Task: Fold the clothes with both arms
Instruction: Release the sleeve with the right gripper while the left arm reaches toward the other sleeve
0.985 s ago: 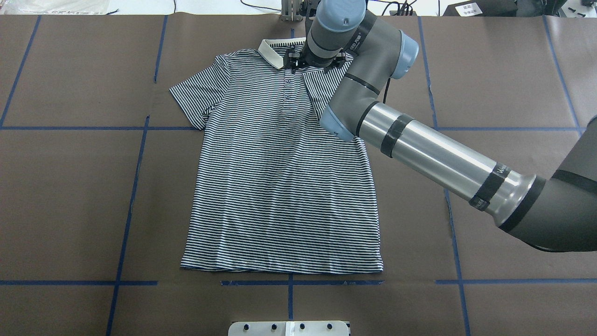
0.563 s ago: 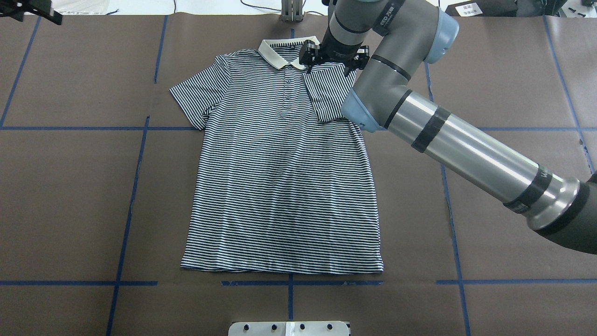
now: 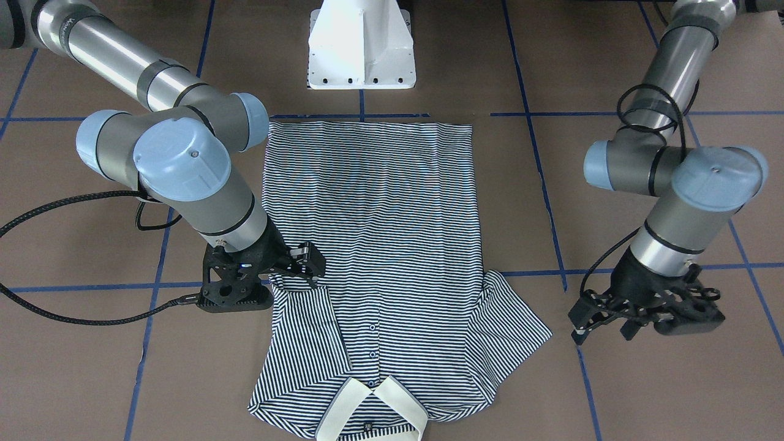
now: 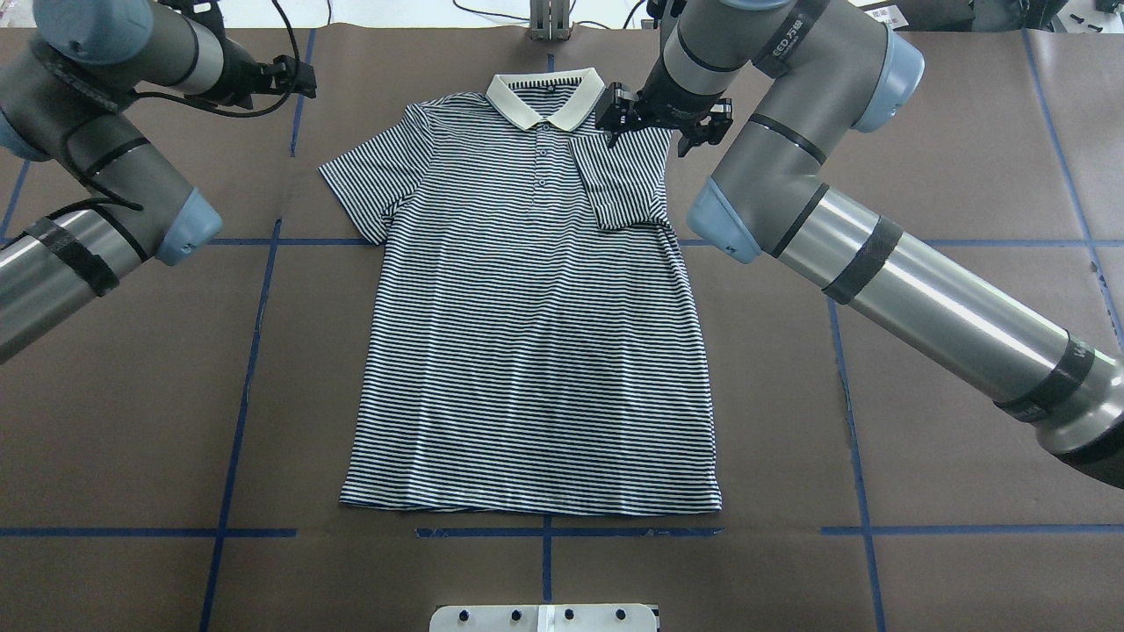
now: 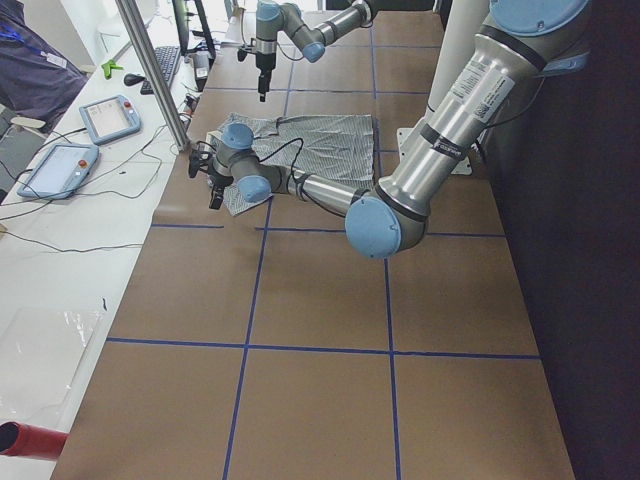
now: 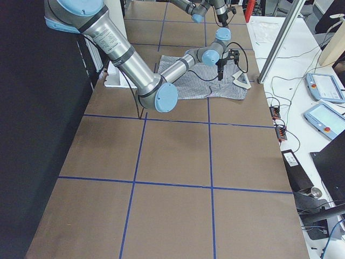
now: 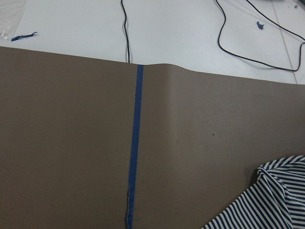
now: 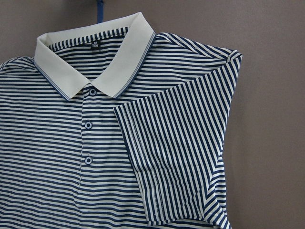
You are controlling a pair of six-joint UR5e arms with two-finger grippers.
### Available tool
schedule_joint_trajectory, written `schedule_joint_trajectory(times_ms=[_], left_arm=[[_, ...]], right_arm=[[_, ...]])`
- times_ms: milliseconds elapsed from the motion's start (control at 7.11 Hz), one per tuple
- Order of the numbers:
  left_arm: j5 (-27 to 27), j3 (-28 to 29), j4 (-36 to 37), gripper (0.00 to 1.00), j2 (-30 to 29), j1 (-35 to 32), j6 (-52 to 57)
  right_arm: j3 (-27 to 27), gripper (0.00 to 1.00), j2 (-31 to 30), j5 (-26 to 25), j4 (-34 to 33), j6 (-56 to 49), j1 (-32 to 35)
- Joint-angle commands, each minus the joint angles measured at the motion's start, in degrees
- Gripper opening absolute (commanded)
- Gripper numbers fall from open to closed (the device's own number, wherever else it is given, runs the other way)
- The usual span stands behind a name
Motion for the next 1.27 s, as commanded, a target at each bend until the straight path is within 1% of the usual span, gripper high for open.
schedule_joint_trajectory(times_ms=[0, 141, 422, 703, 1125], left_arm=[[2.96, 2.50, -0.32, 1.00, -0.76, 4.31, -3.89], [6.53, 3.11, -0.15, 0.99, -0.67, 7.55, -6.61], [7.26, 5.22, -0.58, 0.99, -1.02, 7.76, -6.55], [7.89, 5.75, -0.59, 0.97, -1.11, 7.76, -6.29], [7.89, 5.93, -0.59, 0.88, -1.28, 8.10, -6.20]], right_arm=[[0.12, 1.00, 0.41, 0.08, 0.00, 0.11, 0.38], [0.12, 1.00, 0.50, 0.08, 0.00, 0.20, 0.39], [0.12, 1.00, 0.41, 0.08, 0.00, 0.29, 0.39], [0.04, 1.00, 0.41, -0.09, 0.00, 0.29, 0.39], [0.03, 1.00, 0.32, -0.09, 0.00, 0.91, 0.39]])
